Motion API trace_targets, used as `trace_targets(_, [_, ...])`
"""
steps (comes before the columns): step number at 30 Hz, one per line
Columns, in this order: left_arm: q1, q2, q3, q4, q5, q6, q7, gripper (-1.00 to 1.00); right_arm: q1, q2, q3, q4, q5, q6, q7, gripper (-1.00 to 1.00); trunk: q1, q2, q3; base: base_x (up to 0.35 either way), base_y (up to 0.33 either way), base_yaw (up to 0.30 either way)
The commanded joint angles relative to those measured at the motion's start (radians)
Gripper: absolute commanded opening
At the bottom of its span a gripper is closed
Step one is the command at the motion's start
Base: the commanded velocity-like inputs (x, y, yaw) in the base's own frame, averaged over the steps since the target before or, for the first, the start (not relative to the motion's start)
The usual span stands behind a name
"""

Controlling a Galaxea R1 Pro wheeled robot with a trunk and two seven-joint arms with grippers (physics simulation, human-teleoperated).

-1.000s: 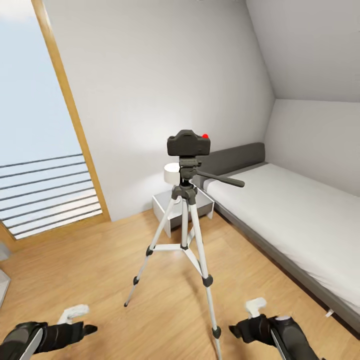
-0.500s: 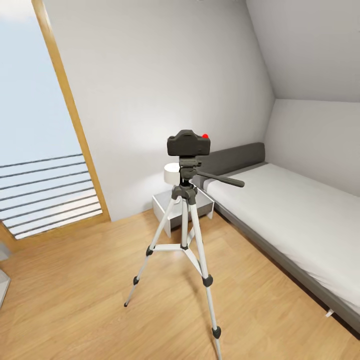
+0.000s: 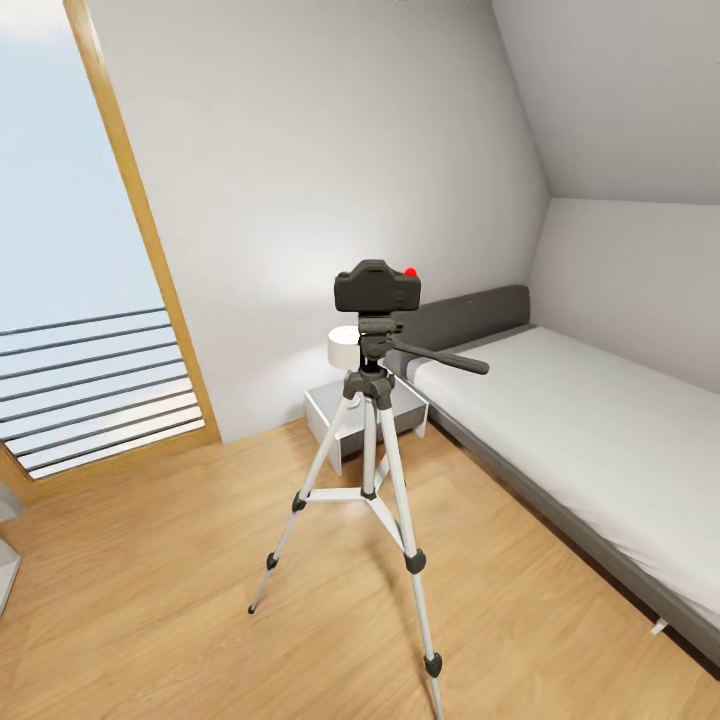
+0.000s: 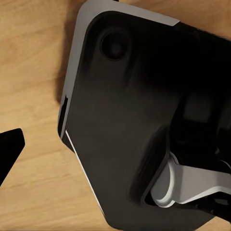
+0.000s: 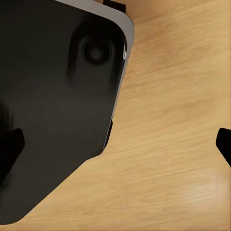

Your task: Attach the digital camera to the camera tripod in the bedroom.

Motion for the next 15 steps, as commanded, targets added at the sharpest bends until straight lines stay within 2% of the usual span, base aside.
trace_targets(1, [0.000, 0.000, 0.008, 0.001, 0.006, 0.007, -0.004, 1.00, 0.000, 0.001, -0.007, 0.000, 0.009, 0.004, 0.000, 1.00, 0.000, -0.001, -0.001, 0.000, 0.000, 0.000])
trace_targets(15, [0.002, -0.002, 0.008, 0.002, 0.005, 0.002, -0.003, 1.00, 0.005, 0.003, -0.007, 0.005, 0.008, -0.001, -0.005, 1.00, 0.000, -0.001, -0.001, 0.000, 0.000, 0.000])
